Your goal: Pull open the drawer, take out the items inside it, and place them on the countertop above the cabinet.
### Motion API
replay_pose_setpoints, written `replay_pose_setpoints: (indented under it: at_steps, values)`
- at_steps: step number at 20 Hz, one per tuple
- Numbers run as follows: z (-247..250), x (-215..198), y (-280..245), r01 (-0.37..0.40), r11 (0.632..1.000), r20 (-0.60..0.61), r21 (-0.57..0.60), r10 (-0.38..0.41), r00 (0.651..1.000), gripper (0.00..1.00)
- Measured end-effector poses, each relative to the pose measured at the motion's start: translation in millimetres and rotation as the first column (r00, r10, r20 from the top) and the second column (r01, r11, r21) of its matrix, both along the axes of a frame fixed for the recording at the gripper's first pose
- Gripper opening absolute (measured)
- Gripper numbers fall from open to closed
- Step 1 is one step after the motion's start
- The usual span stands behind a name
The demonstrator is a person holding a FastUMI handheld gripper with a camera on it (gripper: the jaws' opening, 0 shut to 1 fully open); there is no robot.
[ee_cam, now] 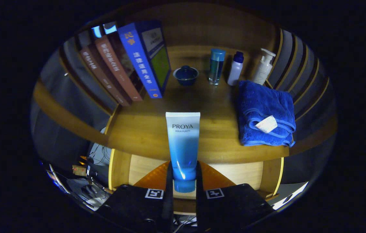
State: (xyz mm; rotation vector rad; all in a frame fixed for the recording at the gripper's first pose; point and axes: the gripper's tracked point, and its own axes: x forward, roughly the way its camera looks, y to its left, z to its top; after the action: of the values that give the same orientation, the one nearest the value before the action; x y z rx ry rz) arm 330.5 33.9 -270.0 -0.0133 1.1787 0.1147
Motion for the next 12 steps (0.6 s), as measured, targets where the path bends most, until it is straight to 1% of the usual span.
replay_pose_setpoints:
  at_steps: [4,8,10,12]
  values:
    - [-33.3,20.9,-4.6,0.036,0.998,-0.057,-0.043,-0.038,0.998,0.32]
    - [-49.3,37.8,-9.4,0.057,0.995,-0.07,-0.08,-0.063,0.996,0.32]
    - [-54.0,45.5,-12.5,0.072,0.993,-0.062,-0.091,-0.077,0.995,0.36]
    - [-55.5,51.5,-17.1,0.09,0.991,-0.046,-0.103,-0.095,0.994,0.42]
